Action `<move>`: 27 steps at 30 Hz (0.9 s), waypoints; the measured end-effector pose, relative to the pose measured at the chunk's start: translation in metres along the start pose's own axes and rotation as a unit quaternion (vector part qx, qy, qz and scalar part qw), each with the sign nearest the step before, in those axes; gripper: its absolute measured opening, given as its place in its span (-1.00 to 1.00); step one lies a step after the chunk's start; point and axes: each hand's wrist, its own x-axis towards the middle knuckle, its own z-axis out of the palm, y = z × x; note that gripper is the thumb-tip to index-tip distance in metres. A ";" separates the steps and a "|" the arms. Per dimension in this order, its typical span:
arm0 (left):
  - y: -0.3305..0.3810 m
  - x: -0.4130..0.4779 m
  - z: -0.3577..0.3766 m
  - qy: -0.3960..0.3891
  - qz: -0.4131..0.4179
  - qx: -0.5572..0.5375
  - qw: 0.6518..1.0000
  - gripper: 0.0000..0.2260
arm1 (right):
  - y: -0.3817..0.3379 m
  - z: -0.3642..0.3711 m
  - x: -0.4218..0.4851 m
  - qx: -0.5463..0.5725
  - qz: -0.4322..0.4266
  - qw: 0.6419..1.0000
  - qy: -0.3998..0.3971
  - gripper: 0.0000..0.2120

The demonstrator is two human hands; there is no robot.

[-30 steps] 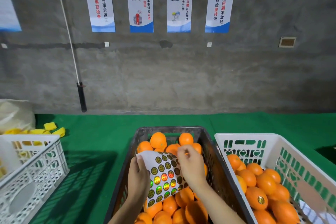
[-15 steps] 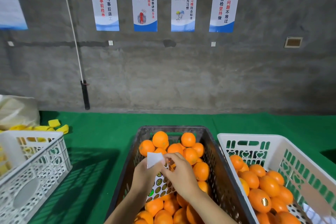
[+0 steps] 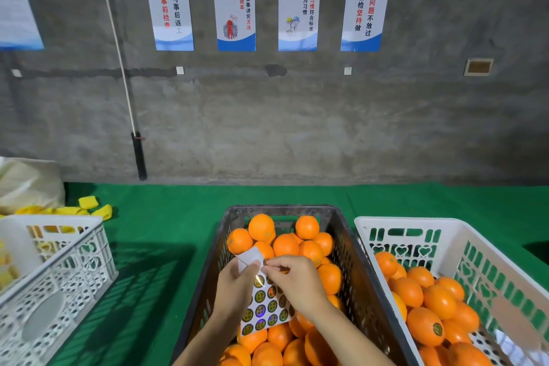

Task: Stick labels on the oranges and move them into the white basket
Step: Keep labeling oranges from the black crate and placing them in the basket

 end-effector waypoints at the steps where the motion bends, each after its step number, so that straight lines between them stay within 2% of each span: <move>1: 0.000 0.000 0.000 0.000 0.001 0.005 1.000 -0.85 | 0.000 0.000 0.000 0.006 0.004 1.000 -0.002 -0.91; 5: -0.003 0.002 -0.001 -0.003 0.008 -0.012 1.000 -0.68 | -0.001 -0.003 0.000 0.009 0.003 1.000 -0.007 -0.89; 12: 0.000 -0.001 0.001 0.023 0.033 0.024 0.999 -0.75 | -0.002 -0.004 -0.002 -0.003 -0.014 0.999 -0.030 -0.61; 17: 0.000 -0.004 0.003 0.034 0.050 0.056 0.997 -0.77 | -0.005 -0.004 -0.003 -0.013 0.015 0.999 -0.030 -0.81; 22: -0.003 -0.002 0.001 0.094 0.064 0.088 0.990 -0.75 | 0.001 -0.008 0.003 0.036 0.070 0.996 0.037 -0.68; 27: -0.006 0.005 -0.004 0.171 0.053 0.100 0.979 -0.78 | 0.016 -0.025 0.009 -0.004 0.135 0.984 0.114 -0.76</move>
